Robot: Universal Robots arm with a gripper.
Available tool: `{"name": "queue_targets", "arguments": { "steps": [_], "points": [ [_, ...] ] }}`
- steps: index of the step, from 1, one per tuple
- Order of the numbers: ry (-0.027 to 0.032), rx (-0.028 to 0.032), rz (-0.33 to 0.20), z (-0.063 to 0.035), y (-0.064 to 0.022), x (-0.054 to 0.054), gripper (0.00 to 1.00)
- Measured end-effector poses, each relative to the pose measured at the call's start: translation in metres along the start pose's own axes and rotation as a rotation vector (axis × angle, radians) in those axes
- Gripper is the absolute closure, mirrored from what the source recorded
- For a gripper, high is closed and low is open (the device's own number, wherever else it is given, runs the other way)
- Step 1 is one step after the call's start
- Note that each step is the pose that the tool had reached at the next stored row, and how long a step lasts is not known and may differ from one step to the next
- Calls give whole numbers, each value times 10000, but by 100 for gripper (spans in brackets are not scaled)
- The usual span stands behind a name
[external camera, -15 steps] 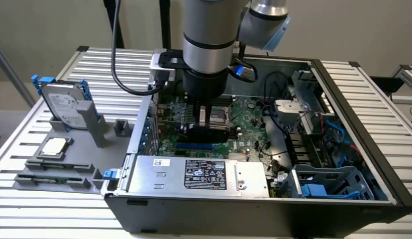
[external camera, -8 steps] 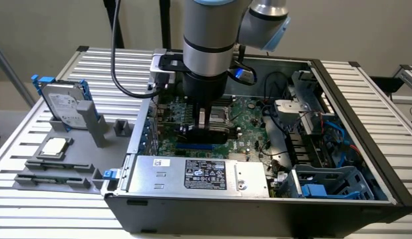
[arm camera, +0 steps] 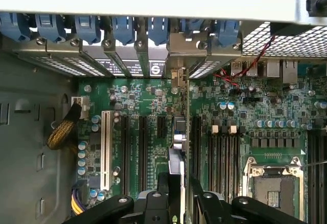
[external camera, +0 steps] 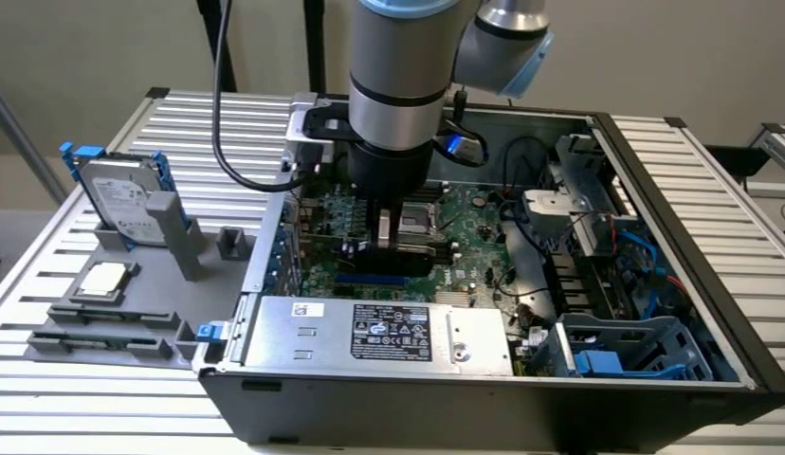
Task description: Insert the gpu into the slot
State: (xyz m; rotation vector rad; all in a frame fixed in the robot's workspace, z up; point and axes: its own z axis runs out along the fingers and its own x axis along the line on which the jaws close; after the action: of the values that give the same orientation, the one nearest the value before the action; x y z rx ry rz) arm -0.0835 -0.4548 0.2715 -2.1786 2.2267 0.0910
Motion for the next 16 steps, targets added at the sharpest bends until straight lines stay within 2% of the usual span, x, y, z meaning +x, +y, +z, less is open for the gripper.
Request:
{"name": "queue_targets", "arguments": {
  "steps": [6, 16],
  "points": [
    [-33, 1, -1, 8, 0, 0, 74],
    [-33, 0, -19, 38, 0, -3, 74]
  ]
}}
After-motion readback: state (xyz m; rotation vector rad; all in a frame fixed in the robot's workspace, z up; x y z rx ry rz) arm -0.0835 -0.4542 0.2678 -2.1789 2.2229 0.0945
